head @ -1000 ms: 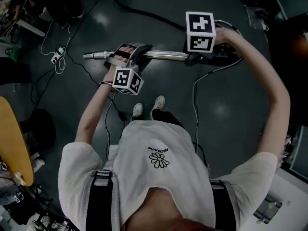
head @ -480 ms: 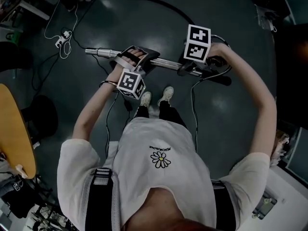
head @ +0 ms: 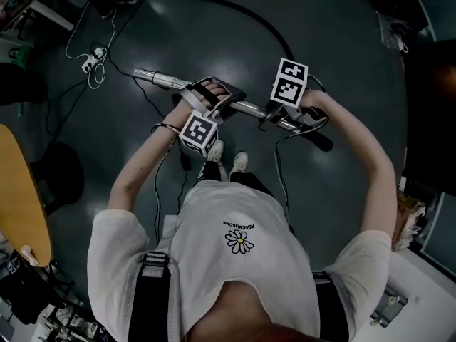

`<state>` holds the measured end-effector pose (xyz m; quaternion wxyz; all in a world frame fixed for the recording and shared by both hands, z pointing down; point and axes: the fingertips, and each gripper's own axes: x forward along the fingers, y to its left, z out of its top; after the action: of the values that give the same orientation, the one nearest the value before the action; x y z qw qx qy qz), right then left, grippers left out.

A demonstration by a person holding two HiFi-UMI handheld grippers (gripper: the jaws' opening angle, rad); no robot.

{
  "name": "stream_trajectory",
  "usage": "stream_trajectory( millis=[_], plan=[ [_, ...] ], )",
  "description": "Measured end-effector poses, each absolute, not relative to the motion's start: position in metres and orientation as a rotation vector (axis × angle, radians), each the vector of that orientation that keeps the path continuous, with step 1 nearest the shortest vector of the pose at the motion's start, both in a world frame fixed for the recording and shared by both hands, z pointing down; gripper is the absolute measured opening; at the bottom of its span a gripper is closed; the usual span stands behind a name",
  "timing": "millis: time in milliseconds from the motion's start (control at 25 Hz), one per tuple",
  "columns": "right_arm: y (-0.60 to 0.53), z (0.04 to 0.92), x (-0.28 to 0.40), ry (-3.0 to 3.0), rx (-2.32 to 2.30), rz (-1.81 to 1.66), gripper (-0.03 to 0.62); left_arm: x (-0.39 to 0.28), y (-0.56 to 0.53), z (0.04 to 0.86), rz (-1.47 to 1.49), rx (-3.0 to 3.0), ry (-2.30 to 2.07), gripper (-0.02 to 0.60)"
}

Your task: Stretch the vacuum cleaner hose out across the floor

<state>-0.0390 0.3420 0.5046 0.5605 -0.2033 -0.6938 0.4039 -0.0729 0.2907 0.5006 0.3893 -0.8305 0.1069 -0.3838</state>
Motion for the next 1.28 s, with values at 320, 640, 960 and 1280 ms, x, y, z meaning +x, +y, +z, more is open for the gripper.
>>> stream_trajectory(
  millis=[320, 640, 960, 1280],
  plan=[
    [0.326, 0.482, -0.039, -1.849, -0.437, 1.009, 0.159, -0.074, 0.287, 0.472, -0.877, -1.946, 0.355, 0.16],
    [0.301, 0.474, -0.001, -1.911, -0.3, 0.959, 0.158, -0.14, 0.302, 0.405, -0.721, -2.076, 0.786, 0.16],
    [0.29, 0.446, -0.021, -2.217, -0.134, 0.99, 0.16, -0.211, 0.283, 0.388, -0.317, -2.476, 1.674, 0.158],
    [0.337, 0.389, -0.064, -2.581, -0.029, 1.119, 0.16, -0.191, 0.293, 0.389, -0.001, -2.618, 1.952, 0.006]
  ],
)
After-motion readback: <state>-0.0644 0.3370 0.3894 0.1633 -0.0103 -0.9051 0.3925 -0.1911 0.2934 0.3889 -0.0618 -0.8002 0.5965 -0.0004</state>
